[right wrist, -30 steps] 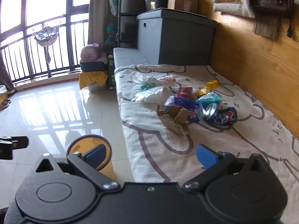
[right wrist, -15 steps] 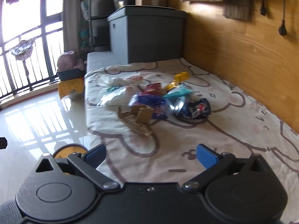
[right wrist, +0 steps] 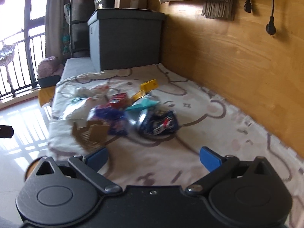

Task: Collect trash
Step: 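Grasp the cardboard piece with the left tool while the right tool grasps the crushed Pepsi can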

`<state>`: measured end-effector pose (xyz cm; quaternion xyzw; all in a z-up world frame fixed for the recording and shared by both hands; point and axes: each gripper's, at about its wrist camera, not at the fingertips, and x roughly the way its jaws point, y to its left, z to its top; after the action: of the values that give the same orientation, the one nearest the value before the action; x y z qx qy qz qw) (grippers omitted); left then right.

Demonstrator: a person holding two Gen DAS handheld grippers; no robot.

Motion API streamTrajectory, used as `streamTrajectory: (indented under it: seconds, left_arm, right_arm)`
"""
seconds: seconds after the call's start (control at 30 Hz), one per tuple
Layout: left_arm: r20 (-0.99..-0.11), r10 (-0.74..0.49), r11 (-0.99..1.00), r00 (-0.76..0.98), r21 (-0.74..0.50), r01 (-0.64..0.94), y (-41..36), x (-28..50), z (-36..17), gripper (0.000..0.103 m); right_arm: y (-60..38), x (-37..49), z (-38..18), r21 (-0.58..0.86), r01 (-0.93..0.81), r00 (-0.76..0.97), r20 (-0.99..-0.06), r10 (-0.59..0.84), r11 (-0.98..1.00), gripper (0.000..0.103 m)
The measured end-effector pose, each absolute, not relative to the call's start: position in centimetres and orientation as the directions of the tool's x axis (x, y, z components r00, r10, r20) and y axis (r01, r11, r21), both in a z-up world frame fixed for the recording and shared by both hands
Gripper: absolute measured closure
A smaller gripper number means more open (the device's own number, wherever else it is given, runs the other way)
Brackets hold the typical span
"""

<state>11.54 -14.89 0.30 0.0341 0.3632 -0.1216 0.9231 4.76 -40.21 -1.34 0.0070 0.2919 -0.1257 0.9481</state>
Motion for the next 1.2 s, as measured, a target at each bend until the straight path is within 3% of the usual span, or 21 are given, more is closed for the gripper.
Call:
streamTrajectory:
  seconds: [0.33, 0.7, 0.83, 1.2]
  left_arm:
    - [-0.724, -0.277, 0.961, 0.631, -0.213, 0.177, -19.4, 16.4, -1.6, 0.000]
    - [-0.740, -0.417, 0.845, 0.528, -0.530, -0.075, -20.9, 21.8, -4.6, 0.000]
    - [-0.771, -0.375, 0.850, 0.516, -0.507, -0.140, -22.2, 23.3, -5.3, 0.000]
    - [-0.858, -0.277, 0.857, 0.433, -0.424, -0.292, -24.6, 25.4, -7.2, 0.000]
  right_arm:
    - [-44.1, 9.9, -2.1, -0.143, 0.233, 0.796, -0.541, -0.273, 0.962, 0.000]
    - [-43.6, 16.4, -3.6, -0.168, 0.156, 0.830, -0.512, -0.221, 0.973, 0.000]
    - [-44.1, 18.6, -4.9, -0.166, 0.171, 0.803, -0.548, -0.234, 0.971, 0.000]
    - [-47.1, 24.1, -7.4, 0.017, 0.273, 0.675, -0.715, -0.179, 0.962, 0.000]
